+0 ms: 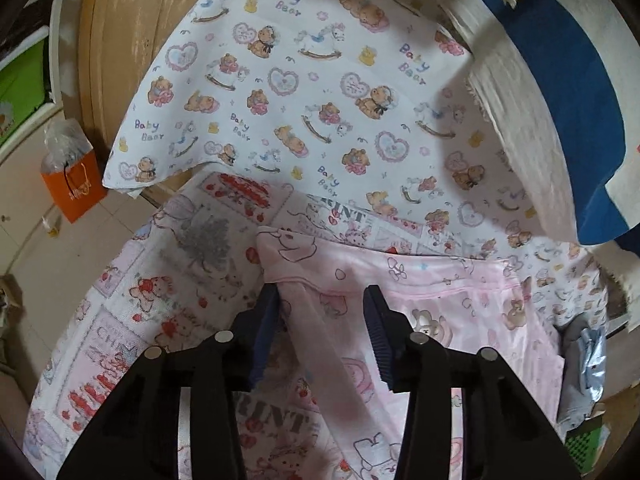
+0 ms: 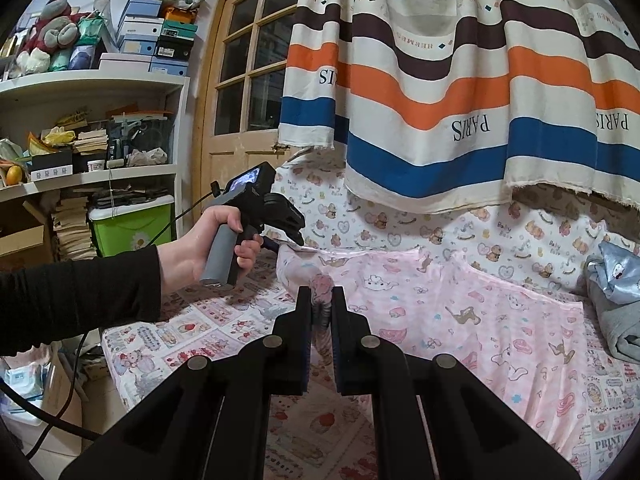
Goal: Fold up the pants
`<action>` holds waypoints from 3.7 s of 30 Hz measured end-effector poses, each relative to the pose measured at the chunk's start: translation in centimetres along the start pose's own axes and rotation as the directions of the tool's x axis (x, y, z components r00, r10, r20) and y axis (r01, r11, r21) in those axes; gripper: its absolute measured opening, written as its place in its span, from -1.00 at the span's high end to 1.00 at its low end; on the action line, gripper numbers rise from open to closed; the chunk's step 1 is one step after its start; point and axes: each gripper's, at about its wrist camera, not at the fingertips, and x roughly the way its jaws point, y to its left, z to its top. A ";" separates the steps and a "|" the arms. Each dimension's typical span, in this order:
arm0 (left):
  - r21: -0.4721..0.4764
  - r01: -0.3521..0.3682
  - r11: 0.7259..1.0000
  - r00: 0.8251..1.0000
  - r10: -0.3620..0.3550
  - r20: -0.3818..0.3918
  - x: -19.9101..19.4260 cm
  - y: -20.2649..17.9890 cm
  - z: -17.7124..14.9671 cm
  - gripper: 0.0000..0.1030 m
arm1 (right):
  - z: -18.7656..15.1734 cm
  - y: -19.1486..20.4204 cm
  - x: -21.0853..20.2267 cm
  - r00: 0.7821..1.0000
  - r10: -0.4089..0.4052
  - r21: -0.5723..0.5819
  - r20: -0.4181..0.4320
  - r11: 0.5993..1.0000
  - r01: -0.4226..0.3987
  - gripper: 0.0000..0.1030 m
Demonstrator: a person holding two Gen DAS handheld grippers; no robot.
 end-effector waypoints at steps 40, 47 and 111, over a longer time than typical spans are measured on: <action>0.170 -0.152 0.974 0.975 0.120 0.186 -3.2 -5.4 4.4 0.96 | -1.4 -0.4 -0.8 1.000 0.012 0.004 -0.015 1.000 -0.012 0.84; 0.282 -0.138 0.950 0.966 0.067 0.248 -5.0 -12.1 4.2 0.96 | -1.8 -1.0 -2.4 0.994 -0.113 -0.003 0.011 0.994 0.113 0.84; 0.631 0.206 0.747 0.975 -0.208 -0.073 4.2 -47.2 -16.3 0.14 | -11.1 -10.3 -13.3 0.870 -0.486 0.184 -0.084 0.850 0.493 -0.11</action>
